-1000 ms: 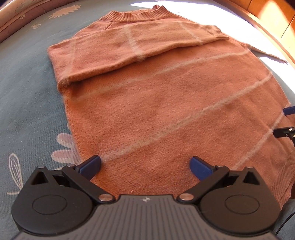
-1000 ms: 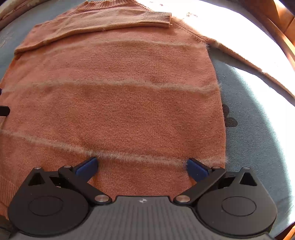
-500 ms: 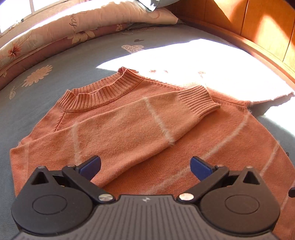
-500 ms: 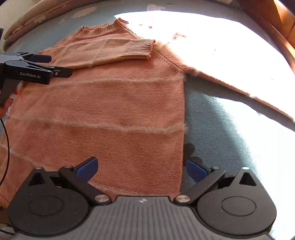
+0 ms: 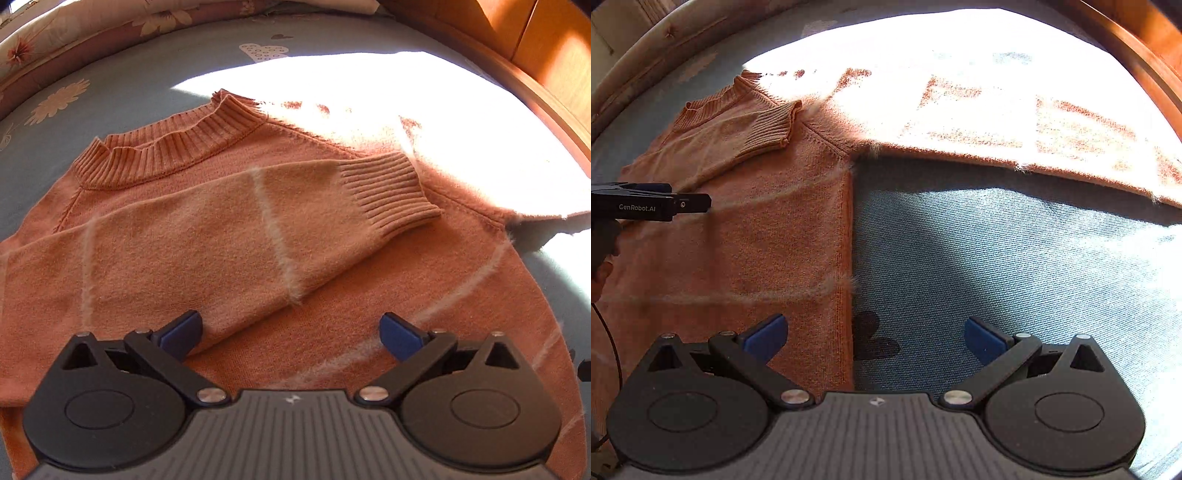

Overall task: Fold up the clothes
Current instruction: 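Close the right tool on the outstretched sleeve's ribbed cuff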

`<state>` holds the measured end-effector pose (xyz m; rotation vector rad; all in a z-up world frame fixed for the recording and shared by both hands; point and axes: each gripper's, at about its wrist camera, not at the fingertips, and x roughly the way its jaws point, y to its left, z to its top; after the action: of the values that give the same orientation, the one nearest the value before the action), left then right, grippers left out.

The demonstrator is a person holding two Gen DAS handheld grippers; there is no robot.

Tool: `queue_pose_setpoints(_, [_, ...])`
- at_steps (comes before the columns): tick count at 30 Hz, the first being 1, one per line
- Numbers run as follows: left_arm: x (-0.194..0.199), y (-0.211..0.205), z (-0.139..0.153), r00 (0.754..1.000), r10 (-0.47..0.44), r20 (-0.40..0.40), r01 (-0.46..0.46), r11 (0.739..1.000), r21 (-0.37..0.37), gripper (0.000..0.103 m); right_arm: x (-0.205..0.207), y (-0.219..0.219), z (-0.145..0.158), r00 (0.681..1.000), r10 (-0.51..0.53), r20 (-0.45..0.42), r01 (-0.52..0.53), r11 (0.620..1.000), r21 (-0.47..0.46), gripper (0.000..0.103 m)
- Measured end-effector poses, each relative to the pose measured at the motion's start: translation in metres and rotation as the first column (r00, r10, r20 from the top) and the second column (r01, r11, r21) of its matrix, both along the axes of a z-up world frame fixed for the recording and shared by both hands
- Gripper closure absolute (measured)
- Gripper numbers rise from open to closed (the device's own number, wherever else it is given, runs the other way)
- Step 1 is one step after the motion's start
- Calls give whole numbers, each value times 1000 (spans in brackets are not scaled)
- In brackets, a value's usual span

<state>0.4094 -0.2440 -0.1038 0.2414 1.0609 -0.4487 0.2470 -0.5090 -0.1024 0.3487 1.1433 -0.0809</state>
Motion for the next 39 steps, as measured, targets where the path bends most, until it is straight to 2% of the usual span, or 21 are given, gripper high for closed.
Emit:
queue_pose_setpoints(6, [-15,-15,18,999,38,-5,-38,998,-53,2,-4,-66,3,975,-213,65,206,974,99,0])
queue_pose_setpoints(9, [-14,-28,24,999,29,12,-28,996,-89,3,-5,-99,4,944,-318,90,302,941,152,0])
queue_pose_setpoints(11, [-14,-42,29,999,1,34,2,993,-117,6,-8,-123,4,912,-395,105,370,907,201,0])
queue_pose_setpoints(13, [-14,-56,31,999,-29,46,35,991,-129,8,-19,-154,-5,843,-522,126,464,827,318,0])
queue_pose_setpoints(15, [-13,-69,31,997,-61,42,66,987,-144,11,-31,-186,-13,757,-640,129,538,724,432,3])
queue_pose_setpoints(19, [-12,-86,25,996,-91,12,91,983,-159,11,-52,-225,-37,596,-797,100,606,528,595,6])
queue_pose_setpoints(21, [-13,-93,21,995,-98,-5,96,982,-162,11,-61,-235,-50,531,-843,90,609,453,652,6])
queue_pose_setpoints(24, [-14,-102,17,993,-116,-25,110,980,-165,11,-69,-245,-63,457,-883,107,580,387,717,8])
queue_pose_setpoints(27, [-14,-109,17,992,-116,-37,108,978,-178,11,-69,-254,-66,419,-896,146,561,382,735,8])
queue_pose_setpoints(31, [-11,-118,23,994,-98,-42,86,973,-213,11,-59,-261,-64,401,-897,187,557,401,727,7])
queue_pose_setpoints(36, [-9,-128,29,993,-116,-28,106,966,-235,11,-36,-275,-62,451,-865,222,543,463,700,7])
queue_pose_setpoints(39, [-8,-128,29,993,-114,-36,102,964,-247,11,-23,-279,-59,505,-830,235,549,519,655,8])
